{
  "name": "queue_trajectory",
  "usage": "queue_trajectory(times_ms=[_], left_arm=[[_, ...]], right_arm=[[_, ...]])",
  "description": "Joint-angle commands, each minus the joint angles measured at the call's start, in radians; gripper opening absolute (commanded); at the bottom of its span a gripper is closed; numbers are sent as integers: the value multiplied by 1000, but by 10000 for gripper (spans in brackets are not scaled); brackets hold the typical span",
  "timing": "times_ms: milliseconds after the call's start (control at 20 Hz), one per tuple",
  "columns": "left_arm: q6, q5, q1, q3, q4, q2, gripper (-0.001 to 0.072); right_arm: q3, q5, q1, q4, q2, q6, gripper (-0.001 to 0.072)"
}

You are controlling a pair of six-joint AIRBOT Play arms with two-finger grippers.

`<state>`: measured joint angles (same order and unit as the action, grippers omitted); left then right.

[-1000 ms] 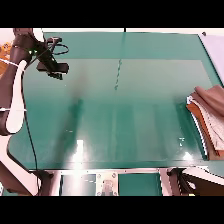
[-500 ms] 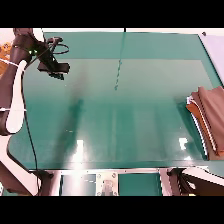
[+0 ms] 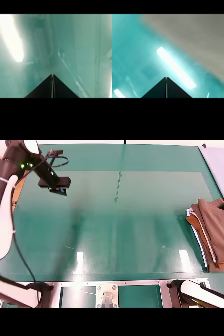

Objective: Fold the shirts.

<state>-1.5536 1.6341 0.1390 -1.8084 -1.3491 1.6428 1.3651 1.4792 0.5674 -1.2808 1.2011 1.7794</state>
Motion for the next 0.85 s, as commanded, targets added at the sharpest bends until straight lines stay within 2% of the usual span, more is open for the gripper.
queue_trajectory(times_ms=[0, 150, 250, 800], left_arm=[[-24, -100, 43, 296, 19, -183, 27], [-45, -194, 104, 548, 19, -338, 27], [-45, -202, 117, 612, 19, -379, 28], [-44, -187, 116, 614, 25, -383, 28]], right_arm=[[-171, -110, -280, -52, -86, -27, 13], [-368, -220, -460, -65, -153, -26, 13], [-420, -251, -525, -62, -151, -26, 13], [-439, -249, -584, -55, -151, -26, 13]])
